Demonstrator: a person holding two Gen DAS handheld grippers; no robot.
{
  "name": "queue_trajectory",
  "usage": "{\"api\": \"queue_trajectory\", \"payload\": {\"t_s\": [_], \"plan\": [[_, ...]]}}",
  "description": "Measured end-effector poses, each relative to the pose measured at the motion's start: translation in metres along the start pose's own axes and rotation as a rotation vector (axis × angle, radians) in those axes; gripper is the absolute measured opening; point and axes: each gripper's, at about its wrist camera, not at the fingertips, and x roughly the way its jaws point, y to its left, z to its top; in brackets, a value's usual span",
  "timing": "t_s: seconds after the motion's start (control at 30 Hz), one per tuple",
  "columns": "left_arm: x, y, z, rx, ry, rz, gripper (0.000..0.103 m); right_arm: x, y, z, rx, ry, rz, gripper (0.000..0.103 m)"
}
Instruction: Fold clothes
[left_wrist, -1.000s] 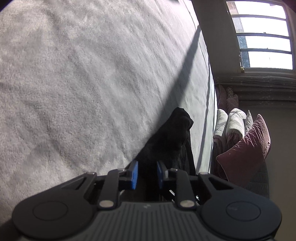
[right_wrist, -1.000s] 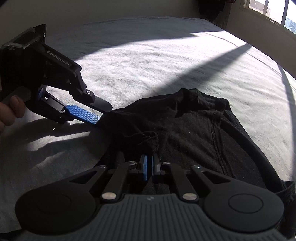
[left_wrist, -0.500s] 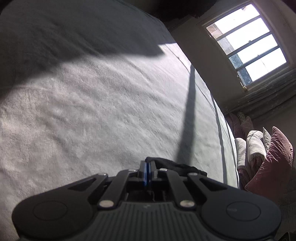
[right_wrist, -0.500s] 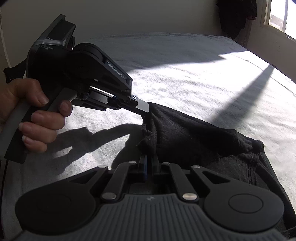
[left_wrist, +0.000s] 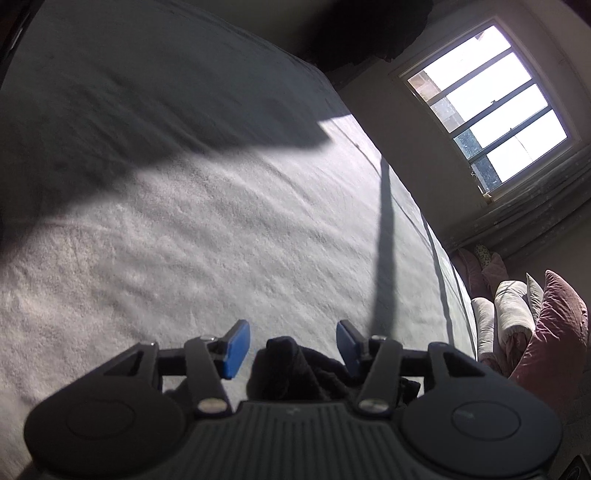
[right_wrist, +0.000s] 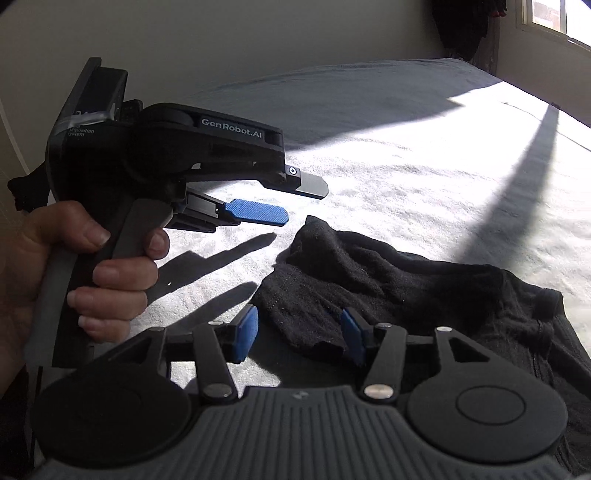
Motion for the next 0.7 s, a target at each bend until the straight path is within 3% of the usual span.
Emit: {"api": "queue_trajectory", "payload": {"t_s": [0.17, 0.33, 0.43, 0.5, 0.57, 0.6, 0.63, 0.7], "plan": [[0.006, 0.004, -0.004, -0.002, 0.001, 0.013, 0.051, -0.025, -0.061, 0.004, 0.128, -0.058, -0.168, 0.055], [0.009, -0.002, -0.011, 0.058, -0.023, 0.028, 0.049, -0.025, -0.119, 0.003, 0.228, -0.094, -0.334, 0.055], [0.014, -0.007, -0.018, 0.101, -0.022, 0.042, 0.033, -0.015, -0.143, 0.000, 0.266, -0.093, -0.389, 0.055], [0.016, -0.008, -0.023, 0.126, -0.026, 0.060, 0.016, -0.004, -0.151, -0.003, 0.283, -0.090, -0.391, 0.054], [0.016, -0.010, -0.027, 0.153, -0.036, 0.090, 0.004, 0.006, -0.157, -0.006, 0.295, -0.076, -0.376, 0.042], [0.015, -0.012, -0.028, 0.165, -0.040, 0.105, 0.003, 0.011, -0.158, -0.006, 0.288, -0.060, -0.364, 0.033], [0.013, -0.014, -0.027, 0.170, -0.043, 0.119, 0.003, 0.015, -0.157, -0.007, 0.265, -0.053, -0.368, 0.017], [0.006, -0.023, -0.022, 0.190, -0.089, 0.142, 0.002, 0.013, -0.152, -0.007, 0.231, -0.082, -0.398, 0.007]]}}
